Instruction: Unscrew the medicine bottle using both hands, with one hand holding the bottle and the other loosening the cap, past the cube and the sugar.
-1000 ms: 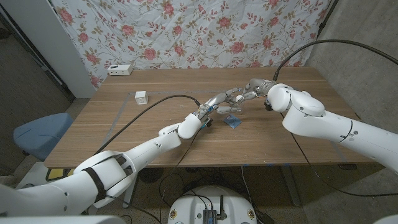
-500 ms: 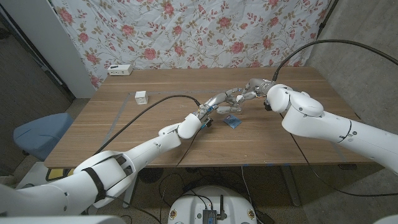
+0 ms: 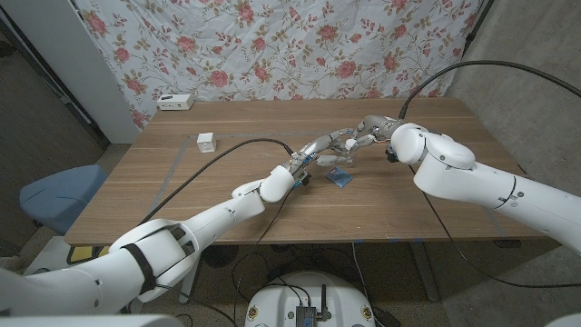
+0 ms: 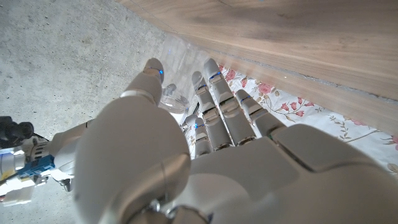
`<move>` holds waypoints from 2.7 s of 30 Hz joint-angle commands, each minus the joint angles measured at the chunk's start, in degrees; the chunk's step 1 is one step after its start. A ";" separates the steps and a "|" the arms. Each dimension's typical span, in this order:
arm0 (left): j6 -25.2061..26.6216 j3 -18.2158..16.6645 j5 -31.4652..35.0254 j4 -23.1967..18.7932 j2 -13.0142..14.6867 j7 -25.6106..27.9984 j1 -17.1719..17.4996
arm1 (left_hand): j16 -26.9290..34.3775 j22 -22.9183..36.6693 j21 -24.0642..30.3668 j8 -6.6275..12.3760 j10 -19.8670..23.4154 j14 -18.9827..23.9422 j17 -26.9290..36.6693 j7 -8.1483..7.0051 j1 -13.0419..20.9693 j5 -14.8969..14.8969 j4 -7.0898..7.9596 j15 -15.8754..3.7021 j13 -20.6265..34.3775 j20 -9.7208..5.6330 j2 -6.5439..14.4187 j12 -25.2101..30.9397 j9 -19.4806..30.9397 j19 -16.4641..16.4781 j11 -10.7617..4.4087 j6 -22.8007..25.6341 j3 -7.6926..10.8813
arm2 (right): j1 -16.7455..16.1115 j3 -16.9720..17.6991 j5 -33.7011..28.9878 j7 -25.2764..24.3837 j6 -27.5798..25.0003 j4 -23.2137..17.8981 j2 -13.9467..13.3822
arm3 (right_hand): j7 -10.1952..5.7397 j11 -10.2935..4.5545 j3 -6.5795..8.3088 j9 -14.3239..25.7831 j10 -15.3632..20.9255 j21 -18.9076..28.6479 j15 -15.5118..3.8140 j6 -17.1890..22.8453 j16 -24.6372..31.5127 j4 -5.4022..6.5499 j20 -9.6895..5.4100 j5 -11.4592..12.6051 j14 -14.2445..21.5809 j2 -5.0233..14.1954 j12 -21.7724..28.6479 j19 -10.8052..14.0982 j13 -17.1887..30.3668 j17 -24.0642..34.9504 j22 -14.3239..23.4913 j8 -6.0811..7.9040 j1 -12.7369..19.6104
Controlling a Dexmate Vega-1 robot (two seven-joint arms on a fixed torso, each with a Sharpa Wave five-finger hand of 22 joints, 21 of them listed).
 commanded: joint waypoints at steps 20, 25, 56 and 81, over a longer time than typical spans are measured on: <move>-0.54 0.31 -0.45 1.54 -0.48 -0.28 -0.71 | 0.02 -0.01 -0.12 -0.02 4.23 0.61 0.13 -0.20 -0.22 0.23 0.60 -4.54 0.07 -6.86 0.78 0.46 0.07 0.45 -3.57 0.62 0.60 | -3.22 5.79 7.28 -2.23 5.41 0.92 -0.86 | -3.62 -2.83 2.65 -0.88 1.82 -0.25 -1.06 3.17 0.11 -0.04 -0.65 -0.02 -0.11 2.63 0.38 -0.89 -0.01 0.11 0.16 0.93 4.55; -0.88 0.38 -0.54 2.12 -0.64 -0.31 -0.96 | 0.04 -0.01 -0.13 -0.05 4.30 0.64 0.14 -0.21 -0.20 0.24 0.56 -4.61 0.08 -6.86 0.80 0.49 0.07 0.43 -3.50 0.56 0.63 | -2.61 5.59 7.61 -1.67 5.61 1.08 -0.94 | -4.59 -3.17 3.10 -1.17 1.96 -0.27 -1.06 3.58 0.12 -0.13 -0.68 0.10 -0.13 3.05 0.37 -0.99 -0.03 0.11 0.16 0.79 5.39; -4.81 1.91 -1.87 11.90 -4.07 -0.15 -5.21 | 0.04 -0.01 -0.14 -0.06 4.31 0.67 0.14 -0.61 -0.37 0.21 0.46 -4.59 0.11 -6.79 0.86 0.47 0.07 0.36 -3.69 0.61 0.78 | 0.33 4.99 9.49 1.47 8.97 5.64 0.33 | -5.53 -2.57 5.20 -2.65 1.02 -0.71 -0.59 4.40 -0.43 -0.47 -0.67 0.86 -1.83 4.37 -0.08 -3.09 -0.05 -0.01 0.13 -0.80 10.09; -3.87 2.33 -1.84 10.13 -3.43 0.40 -4.71 | 0.05 -0.01 -0.12 -0.03 4.38 0.60 0.15 -0.63 -0.36 0.19 0.31 -4.63 0.13 -6.81 0.79 0.49 0.08 0.38 -3.64 0.70 0.83 | -1.36 7.14 11.47 0.44 10.38 5.60 -0.24 | -5.50 -2.02 3.71 -3.21 0.98 -0.38 0.01 3.48 -0.29 0.87 -0.15 0.28 -1.71 2.92 0.03 -2.75 -0.01 -0.02 0.11 -2.10 8.36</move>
